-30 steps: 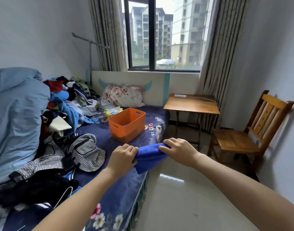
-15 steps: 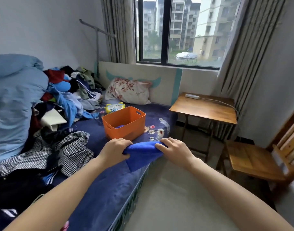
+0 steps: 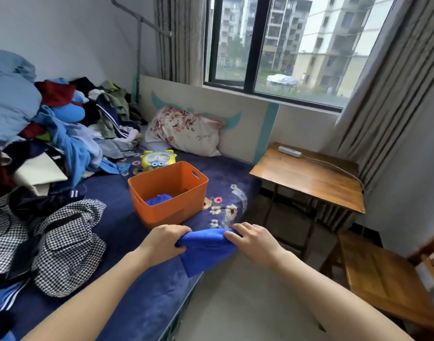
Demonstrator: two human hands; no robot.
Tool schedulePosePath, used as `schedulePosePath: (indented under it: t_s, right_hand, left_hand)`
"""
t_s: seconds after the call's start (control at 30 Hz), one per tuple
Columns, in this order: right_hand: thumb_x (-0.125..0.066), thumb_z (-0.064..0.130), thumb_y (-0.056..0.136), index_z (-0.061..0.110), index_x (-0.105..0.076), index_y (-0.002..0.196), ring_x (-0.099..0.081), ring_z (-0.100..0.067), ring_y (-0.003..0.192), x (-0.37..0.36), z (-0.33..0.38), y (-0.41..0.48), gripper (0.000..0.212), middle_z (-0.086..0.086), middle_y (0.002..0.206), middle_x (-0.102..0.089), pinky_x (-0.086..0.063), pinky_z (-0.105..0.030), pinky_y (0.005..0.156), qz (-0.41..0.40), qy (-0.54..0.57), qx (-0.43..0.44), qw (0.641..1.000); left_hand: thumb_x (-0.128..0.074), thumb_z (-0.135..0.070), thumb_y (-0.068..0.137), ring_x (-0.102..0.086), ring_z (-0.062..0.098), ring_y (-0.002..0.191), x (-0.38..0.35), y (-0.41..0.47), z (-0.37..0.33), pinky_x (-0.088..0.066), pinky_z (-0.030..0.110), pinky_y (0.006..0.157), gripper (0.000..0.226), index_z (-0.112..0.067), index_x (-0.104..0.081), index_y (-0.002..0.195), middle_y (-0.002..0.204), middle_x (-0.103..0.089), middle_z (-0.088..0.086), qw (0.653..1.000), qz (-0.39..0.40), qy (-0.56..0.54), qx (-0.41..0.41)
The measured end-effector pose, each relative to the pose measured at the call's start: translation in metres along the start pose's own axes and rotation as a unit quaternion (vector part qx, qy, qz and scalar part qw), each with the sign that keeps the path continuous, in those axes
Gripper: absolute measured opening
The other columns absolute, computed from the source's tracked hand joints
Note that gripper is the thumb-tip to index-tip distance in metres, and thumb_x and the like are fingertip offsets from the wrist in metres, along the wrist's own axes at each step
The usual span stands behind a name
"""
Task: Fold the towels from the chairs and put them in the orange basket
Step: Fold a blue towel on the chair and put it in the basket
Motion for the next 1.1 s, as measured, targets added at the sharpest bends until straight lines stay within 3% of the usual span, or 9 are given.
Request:
schedulePosePath:
  t_s: [0.1, 0.2, 0.33, 0.47, 0.57, 0.63, 0.73, 0.87, 1.1]
  right_hand:
    - [-0.076, 0.015, 0.051, 0.019, -0.045, 0.103, -0.063, -0.019, 0.060, -0.030, -0.049, 0.013, 0.061, -0.002, 0.079, -0.065, -0.049, -0.021, 0.048, 0.029, -0.008, 0.015, 0.999]
    - [-0.053, 0.014, 0.064, 0.019, -0.045, 0.102, -0.063, -0.018, 0.060, -0.052, -0.092, 0.024, 0.039, -0.001, 0.078, -0.065, -0.049, -0.020, 0.048, 0.025, -0.014, -0.007, 1.000]
    - [-0.036, 0.014, 0.067, 0.020, -0.045, 0.101, -0.062, -0.017, 0.060, -0.091, -0.123, 0.016, 0.035, 0.000, 0.079, -0.066, -0.047, -0.020, 0.048, 0.041, 0.004, -0.036, 0.999]
    - [-0.047, 0.015, 0.067, 0.020, -0.044, 0.099, -0.060, -0.016, 0.059, -0.131, -0.152, 0.005, 0.033, 0.002, 0.078, -0.063, -0.047, -0.021, 0.047, 0.077, 0.013, -0.025, 0.997]
    - [-0.060, 0.016, 0.059, 0.017, -0.051, 0.097, -0.060, -0.018, 0.057, -0.154, -0.183, 0.014, 0.038, 0.000, 0.075, -0.062, -0.047, -0.021, 0.045, 0.095, 0.040, -0.021, 0.994]
    - [-0.060, 0.016, 0.062, 0.016, -0.058, 0.094, -0.060, -0.018, 0.057, -0.167, -0.212, 0.022, 0.032, -0.001, 0.073, -0.062, -0.047, -0.020, 0.044, 0.088, 0.042, -0.012, 0.995]
    - [-0.063, 0.013, 0.069, 0.015, -0.051, 0.100, -0.062, -0.023, 0.062, -0.188, -0.260, 0.050, 0.034, -0.005, 0.078, -0.063, -0.051, -0.025, 0.048, 0.086, 0.074, 0.015, 0.993]
    - [-0.068, 0.012, 0.069, 0.012, -0.055, 0.105, -0.063, -0.027, 0.068, -0.207, -0.316, 0.099, 0.038, -0.008, 0.085, -0.063, -0.054, -0.032, 0.053, 0.064, 0.099, 0.035, 0.992]
    - [-0.072, 0.012, 0.064, 0.012, -0.054, 0.101, -0.063, -0.027, 0.066, -0.266, -0.322, 0.127, 0.041, -0.007, 0.083, -0.063, -0.052, -0.032, 0.049, 0.092, 0.177, 0.128, 0.972]
  left_hand:
    - [-0.054, -0.021, 0.075, -0.064, 0.015, 0.076, -0.022, 0.053, 0.022, -0.050, 0.024, 0.068, 0.026, -0.014, -0.066, 0.096, 0.087, -0.071, 0.000, 1.000, 0.017, -0.019, 0.005]
    - [-0.058, -0.015, 0.079, -0.064, 0.016, 0.078, -0.039, 0.100, 0.038, -0.051, 0.024, 0.070, 0.021, -0.015, -0.065, 0.099, 0.090, -0.071, 0.001, 0.999, 0.024, -0.037, 0.011]
    - [-0.050, -0.022, 0.076, -0.064, 0.017, 0.086, -0.065, 0.139, 0.056, -0.049, 0.027, 0.074, 0.035, -0.021, -0.062, 0.110, 0.097, -0.070, -0.002, 0.997, 0.060, -0.049, 0.024]
    - [-0.054, -0.021, 0.081, -0.062, 0.015, 0.092, -0.093, 0.172, 0.065, -0.043, 0.022, 0.074, 0.035, -0.023, -0.058, 0.115, 0.102, -0.068, -0.003, 0.994, 0.107, -0.032, 0.022]
    - [-0.055, -0.020, 0.082, -0.062, 0.018, 0.095, -0.103, 0.199, 0.071, -0.045, 0.028, 0.077, 0.030, -0.023, -0.059, 0.112, 0.103, -0.068, -0.002, 0.992, 0.115, -0.023, 0.037]
    - [-0.056, -0.019, 0.081, -0.062, 0.020, 0.096, -0.106, 0.223, 0.074, -0.044, 0.030, 0.076, 0.030, -0.022, -0.059, 0.111, 0.102, -0.068, -0.001, 0.994, 0.100, -0.004, 0.048]
    - [-0.057, -0.019, 0.077, -0.063, 0.024, 0.095, -0.094, 0.262, 0.086, -0.045, 0.031, 0.073, 0.036, -0.022, -0.061, 0.112, 0.102, -0.069, 0.000, 0.996, 0.033, 0.025, 0.079]
    - [-0.059, -0.021, 0.057, -0.067, 0.024, 0.061, -0.060, 0.302, 0.093, -0.049, 0.025, 0.052, 0.036, -0.022, -0.070, 0.091, 0.069, -0.070, 0.002, 0.982, -0.109, 0.115, 0.100]
    - [-0.047, -0.032, 0.061, -0.065, 0.023, 0.059, -0.074, 0.301, 0.116, -0.049, 0.025, 0.055, 0.036, -0.021, -0.071, 0.086, 0.065, -0.067, -0.001, 0.957, -0.083, 0.168, 0.222]
Point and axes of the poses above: each hand's wrist, its own y-axis towards the middle knuckle, its own x-axis out of the back of the hand, z = x × y, the point moved 5 cm from there along y, towards the middle knuckle
